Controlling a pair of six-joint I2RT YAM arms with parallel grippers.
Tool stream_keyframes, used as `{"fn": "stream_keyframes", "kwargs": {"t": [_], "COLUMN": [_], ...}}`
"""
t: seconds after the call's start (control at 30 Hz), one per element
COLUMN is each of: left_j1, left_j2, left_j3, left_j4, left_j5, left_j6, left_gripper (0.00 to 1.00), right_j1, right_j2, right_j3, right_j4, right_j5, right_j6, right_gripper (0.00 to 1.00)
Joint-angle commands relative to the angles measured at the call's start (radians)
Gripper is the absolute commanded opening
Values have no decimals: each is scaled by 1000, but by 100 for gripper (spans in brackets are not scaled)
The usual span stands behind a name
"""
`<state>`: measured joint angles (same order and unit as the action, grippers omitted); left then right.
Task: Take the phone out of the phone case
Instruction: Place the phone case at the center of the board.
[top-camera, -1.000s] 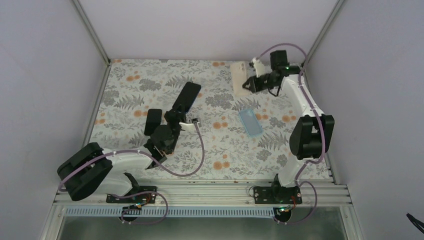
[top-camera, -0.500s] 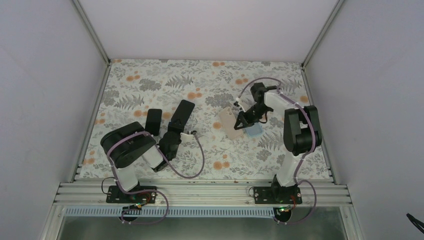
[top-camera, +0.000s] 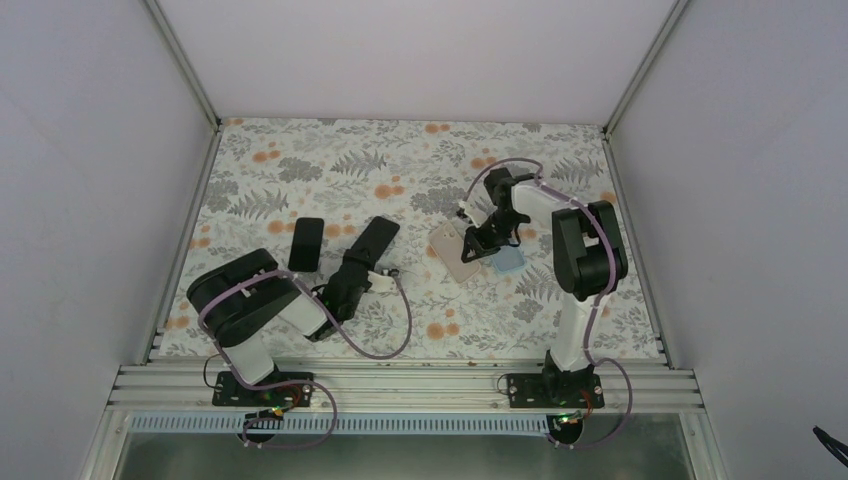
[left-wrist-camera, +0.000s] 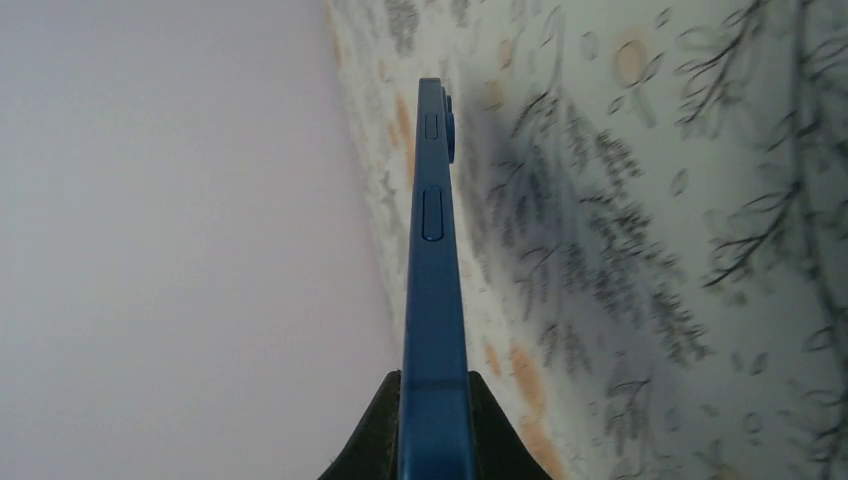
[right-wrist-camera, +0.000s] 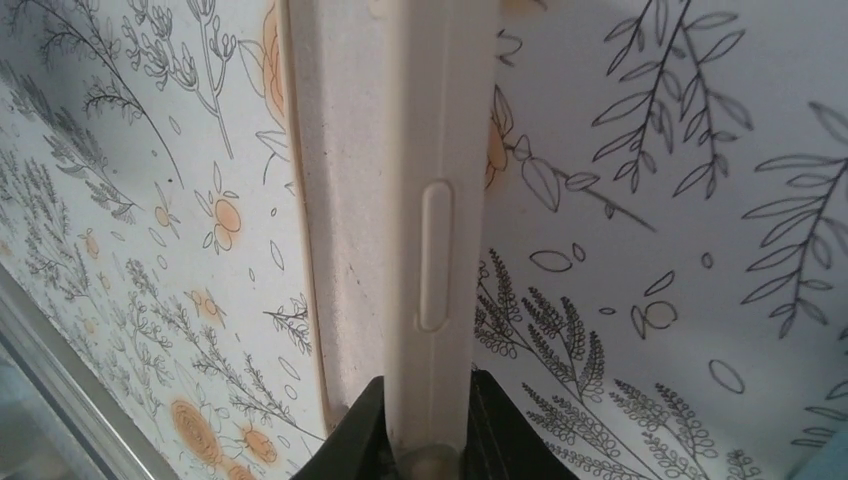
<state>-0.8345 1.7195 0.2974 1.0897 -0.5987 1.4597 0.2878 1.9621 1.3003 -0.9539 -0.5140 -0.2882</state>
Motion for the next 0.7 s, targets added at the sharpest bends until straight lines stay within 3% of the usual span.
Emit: {"fn": "stream_keyframes", "kwargs": {"t": [0.0,0.13,0.27,0.33,0.5,0.6,0.67], "left_j1": [-9,-11,-21,-27,-44,-44,-43], "left_j2": [-55,-58,-64,-80,-185,-268,-295], "left_j3": [56,67,97,127,202,304,416], "left_j4": [-223,-316,-505,-648,-974,-1206,-1458], "left_j5": [61,87,129,160,275,384,468], "left_j6": [-129,-140,-184,-224,-312,-394,-475], "left_gripper": [3,9,24,41,99,100,100], "right_j1": [8,9,9,9,10,10,10], "right_j2": [20,23,7,-14,-83,-143,-197], "right_j3": [58,86,117,129,173,207,231], "right_j4": [31,6,-38,-57,-112,-158,-176], "right_j5": [71,94,81,84,135,179,221], "right_j6": [18,11,-20,-29,-74,-105,-115], "right_gripper": [17,27,50,70,98,100,100]}}
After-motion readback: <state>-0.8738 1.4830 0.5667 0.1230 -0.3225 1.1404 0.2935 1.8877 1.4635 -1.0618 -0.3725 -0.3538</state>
